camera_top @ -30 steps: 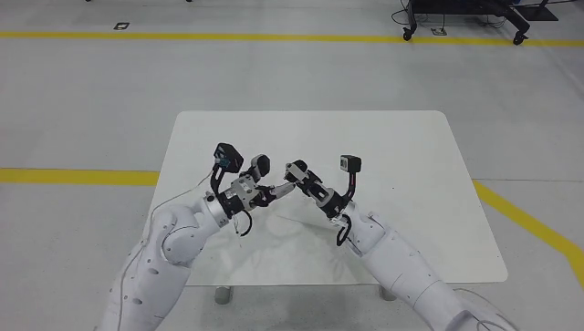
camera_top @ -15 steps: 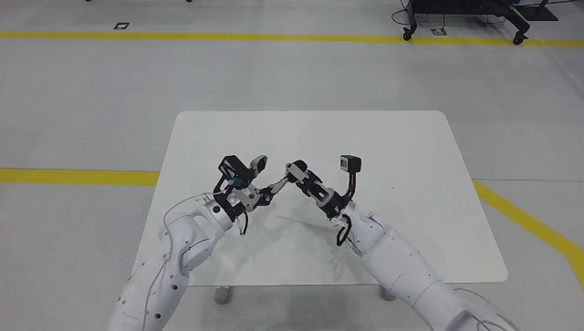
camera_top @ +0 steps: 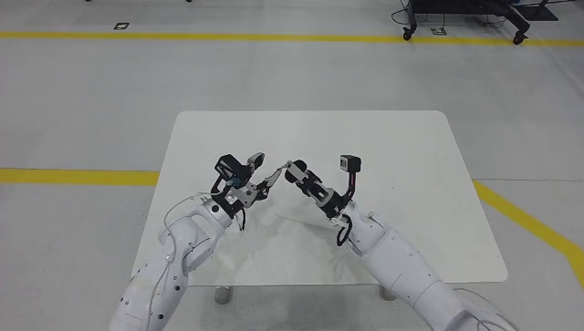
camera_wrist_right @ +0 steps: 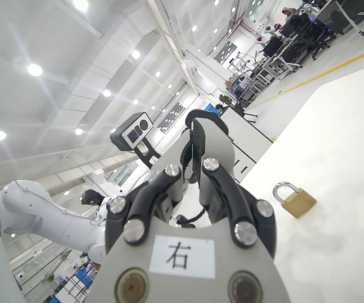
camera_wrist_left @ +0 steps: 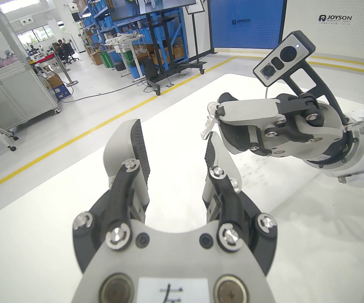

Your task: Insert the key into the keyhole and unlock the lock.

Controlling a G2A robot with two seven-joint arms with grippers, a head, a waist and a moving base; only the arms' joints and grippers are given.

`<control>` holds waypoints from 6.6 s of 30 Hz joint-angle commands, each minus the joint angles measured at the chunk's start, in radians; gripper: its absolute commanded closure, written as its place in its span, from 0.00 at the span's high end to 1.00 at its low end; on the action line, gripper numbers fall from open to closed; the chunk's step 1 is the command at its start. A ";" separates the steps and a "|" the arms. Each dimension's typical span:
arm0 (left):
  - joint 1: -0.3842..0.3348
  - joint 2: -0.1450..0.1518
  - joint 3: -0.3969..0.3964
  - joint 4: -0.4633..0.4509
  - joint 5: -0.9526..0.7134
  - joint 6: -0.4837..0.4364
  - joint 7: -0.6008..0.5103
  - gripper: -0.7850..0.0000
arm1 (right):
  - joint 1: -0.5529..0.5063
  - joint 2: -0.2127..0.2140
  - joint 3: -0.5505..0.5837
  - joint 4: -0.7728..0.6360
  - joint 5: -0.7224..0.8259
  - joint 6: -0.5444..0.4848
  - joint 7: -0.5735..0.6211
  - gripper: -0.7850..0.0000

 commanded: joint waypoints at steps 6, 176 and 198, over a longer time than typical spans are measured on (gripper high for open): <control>0.000 -0.001 -0.001 0.003 0.000 0.006 0.003 0.47 | 0.000 0.000 0.000 0.000 0.000 0.000 0.000 0.00; -0.118 0.047 -0.023 0.094 -1.436 -0.068 -1.127 0.00 | -0.050 0.148 0.140 -0.201 0.364 0.244 0.922 0.27; -0.123 0.059 -0.010 0.093 -1.463 -0.092 -1.103 1.00 | -0.054 0.155 0.143 -0.200 0.341 0.224 0.905 0.00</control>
